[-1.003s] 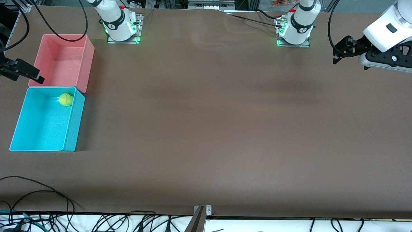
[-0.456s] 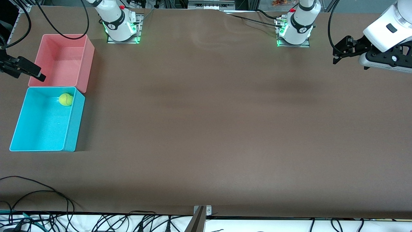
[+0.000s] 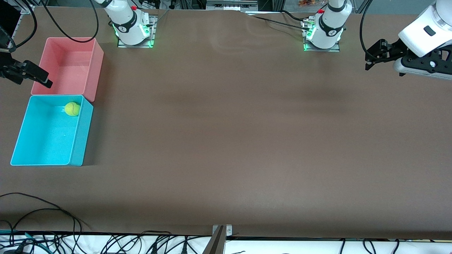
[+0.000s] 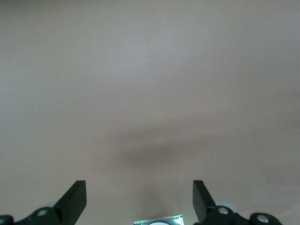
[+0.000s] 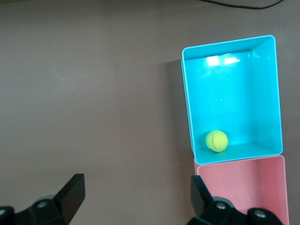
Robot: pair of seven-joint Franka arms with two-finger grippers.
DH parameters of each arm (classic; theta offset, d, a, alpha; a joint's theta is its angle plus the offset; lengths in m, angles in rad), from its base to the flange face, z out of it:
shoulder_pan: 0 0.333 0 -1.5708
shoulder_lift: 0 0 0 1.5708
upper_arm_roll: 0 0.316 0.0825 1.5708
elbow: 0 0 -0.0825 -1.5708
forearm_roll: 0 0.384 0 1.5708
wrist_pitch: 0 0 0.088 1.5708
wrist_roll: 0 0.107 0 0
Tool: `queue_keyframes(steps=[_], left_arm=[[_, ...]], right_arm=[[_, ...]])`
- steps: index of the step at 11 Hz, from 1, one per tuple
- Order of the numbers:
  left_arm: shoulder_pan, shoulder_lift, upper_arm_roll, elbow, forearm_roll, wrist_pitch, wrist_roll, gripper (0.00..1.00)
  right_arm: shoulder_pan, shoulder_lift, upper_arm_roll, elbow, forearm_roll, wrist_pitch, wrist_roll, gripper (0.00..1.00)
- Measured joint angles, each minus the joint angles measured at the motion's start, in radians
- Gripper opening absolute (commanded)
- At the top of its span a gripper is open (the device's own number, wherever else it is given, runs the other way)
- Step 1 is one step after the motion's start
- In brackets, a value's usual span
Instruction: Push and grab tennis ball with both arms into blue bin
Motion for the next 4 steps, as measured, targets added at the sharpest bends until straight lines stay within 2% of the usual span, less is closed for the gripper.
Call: queue_keyframes(steps=[4], left_arm=[[0.000, 0.000, 0.000, 0.000, 0.000, 0.000, 0.000, 1.00]], right_arm=[[-0.002, -0.001, 0.011, -0.003, -0.016, 0.000, 0.001, 1.00]])
